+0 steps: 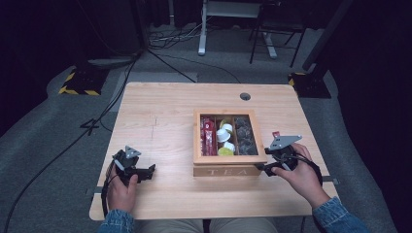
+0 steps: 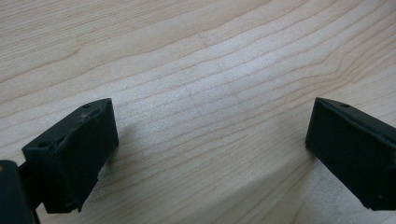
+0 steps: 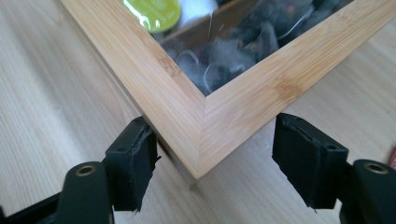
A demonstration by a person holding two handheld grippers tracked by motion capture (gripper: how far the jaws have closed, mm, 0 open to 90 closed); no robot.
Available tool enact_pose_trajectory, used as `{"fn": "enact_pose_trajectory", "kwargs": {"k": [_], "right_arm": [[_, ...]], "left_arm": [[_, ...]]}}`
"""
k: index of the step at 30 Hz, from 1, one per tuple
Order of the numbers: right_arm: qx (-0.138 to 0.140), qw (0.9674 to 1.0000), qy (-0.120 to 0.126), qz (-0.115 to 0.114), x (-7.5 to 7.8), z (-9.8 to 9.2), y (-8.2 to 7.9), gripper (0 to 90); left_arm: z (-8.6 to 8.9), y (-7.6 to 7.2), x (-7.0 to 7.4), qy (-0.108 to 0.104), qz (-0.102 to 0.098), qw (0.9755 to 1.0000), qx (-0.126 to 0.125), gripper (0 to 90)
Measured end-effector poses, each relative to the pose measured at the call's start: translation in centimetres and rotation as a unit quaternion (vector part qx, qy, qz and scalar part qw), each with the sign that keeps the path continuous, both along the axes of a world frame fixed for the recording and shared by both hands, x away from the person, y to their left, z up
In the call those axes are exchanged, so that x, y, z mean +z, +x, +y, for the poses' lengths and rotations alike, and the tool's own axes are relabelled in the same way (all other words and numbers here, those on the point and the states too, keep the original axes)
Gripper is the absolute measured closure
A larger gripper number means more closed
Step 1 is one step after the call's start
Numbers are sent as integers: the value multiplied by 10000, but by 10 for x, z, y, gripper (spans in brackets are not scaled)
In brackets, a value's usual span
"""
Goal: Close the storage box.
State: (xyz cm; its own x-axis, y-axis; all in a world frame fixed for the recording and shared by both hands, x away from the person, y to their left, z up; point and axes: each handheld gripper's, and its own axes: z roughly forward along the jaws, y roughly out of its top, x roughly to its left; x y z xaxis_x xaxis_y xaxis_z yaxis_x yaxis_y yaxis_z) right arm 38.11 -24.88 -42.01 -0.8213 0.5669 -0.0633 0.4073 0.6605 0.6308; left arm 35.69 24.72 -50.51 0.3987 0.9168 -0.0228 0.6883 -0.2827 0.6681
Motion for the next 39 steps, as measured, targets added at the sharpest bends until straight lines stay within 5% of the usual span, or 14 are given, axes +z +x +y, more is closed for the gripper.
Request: {"fn": "enact_pose_trajectory", "kwargs": {"k": [9,17,27,39], "right_arm": [[-55,9996,36,287,-4,-2,-1,307],[-137,9990,412,138,16,-13,-5,277],[-651,9957,649,-91,37,-51,0,259],[-1371,9884,629,-199,33,-105,6,257]], "left_arm": [[0,0,0,8,-10,10000,1,23],[0,0,0,5,4,10000,-8,23],[-1,1,-1,-4,7,10000,-12,13],[-1,2,0,6,37,10000,-20,0]]}}
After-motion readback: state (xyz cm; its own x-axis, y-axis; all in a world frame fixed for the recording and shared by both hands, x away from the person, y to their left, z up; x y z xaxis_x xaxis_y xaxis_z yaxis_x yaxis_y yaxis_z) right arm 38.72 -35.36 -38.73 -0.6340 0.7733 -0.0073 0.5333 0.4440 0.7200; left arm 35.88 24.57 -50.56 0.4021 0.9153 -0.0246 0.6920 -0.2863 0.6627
